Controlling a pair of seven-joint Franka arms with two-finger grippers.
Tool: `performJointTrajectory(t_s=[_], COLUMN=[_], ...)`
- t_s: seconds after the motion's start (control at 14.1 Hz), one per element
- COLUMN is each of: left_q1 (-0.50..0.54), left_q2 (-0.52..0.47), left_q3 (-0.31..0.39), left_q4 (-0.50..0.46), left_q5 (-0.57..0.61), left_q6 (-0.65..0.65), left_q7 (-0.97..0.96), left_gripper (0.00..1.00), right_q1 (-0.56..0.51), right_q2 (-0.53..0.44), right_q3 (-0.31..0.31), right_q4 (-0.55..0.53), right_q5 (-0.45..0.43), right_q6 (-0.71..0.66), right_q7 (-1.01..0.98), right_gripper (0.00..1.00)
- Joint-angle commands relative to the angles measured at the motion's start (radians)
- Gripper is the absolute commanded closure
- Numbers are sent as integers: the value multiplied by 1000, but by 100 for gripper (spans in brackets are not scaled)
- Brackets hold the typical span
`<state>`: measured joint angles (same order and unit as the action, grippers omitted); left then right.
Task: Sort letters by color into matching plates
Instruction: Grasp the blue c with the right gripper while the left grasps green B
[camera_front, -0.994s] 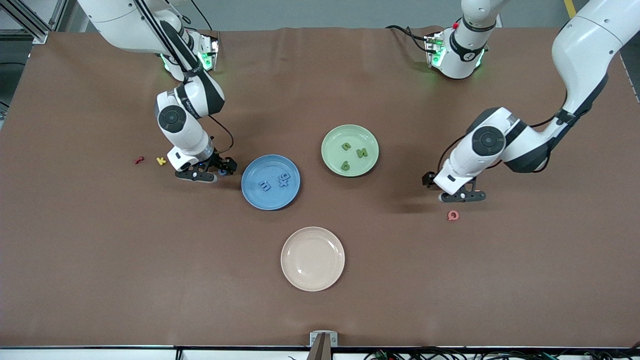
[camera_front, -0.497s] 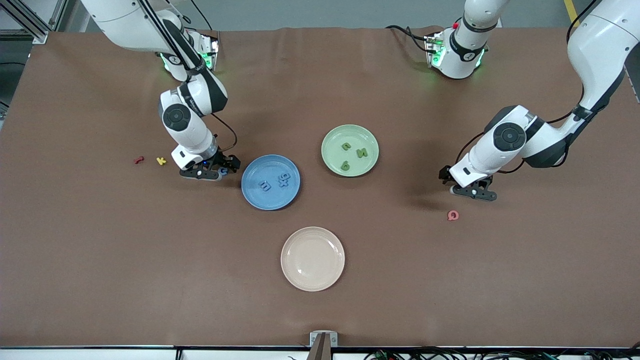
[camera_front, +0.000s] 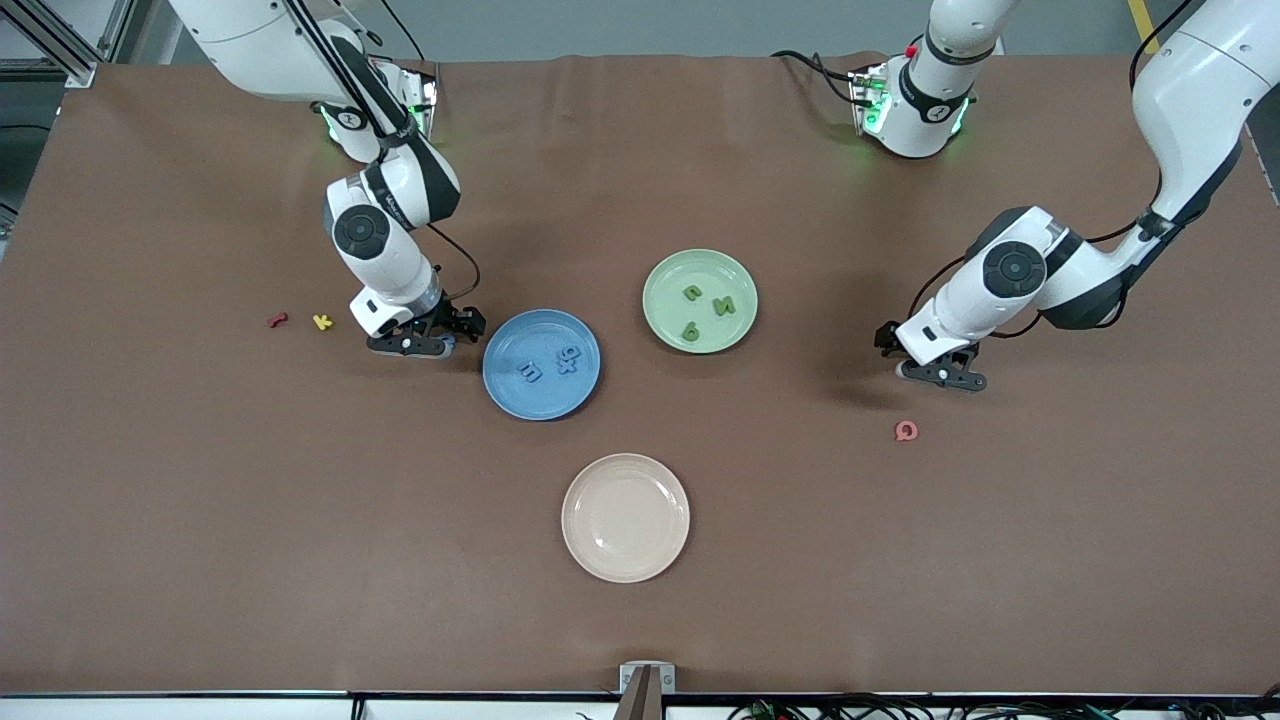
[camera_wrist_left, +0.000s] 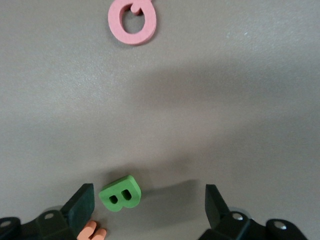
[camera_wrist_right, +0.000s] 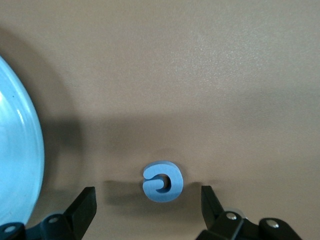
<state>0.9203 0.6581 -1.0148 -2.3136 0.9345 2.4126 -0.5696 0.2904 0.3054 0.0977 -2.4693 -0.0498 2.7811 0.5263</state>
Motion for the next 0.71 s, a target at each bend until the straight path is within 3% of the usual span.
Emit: performJointTrajectory(t_s=[0.0, 0.28, 0.64], left_q1=[14, 14, 14], left_q2=[0, 2, 21], left_q3=[15, 21, 22], left_q4=[-17, -17, -17], left_q5=[39, 53, 53], left_q6=[33, 34, 34], left_q7=[-18, -21, -41], left_gripper=[2, 3, 25], right_q1=[1, 0, -7], right_q2=[1, 9, 18], right_q3=[-3, -3, -4], right_q4=[-8, 0, 13], right_q5=[-15, -15, -16], right_q6=[5, 5, 5], right_q7=[14, 12, 8], right_gripper=[7, 10, 17])
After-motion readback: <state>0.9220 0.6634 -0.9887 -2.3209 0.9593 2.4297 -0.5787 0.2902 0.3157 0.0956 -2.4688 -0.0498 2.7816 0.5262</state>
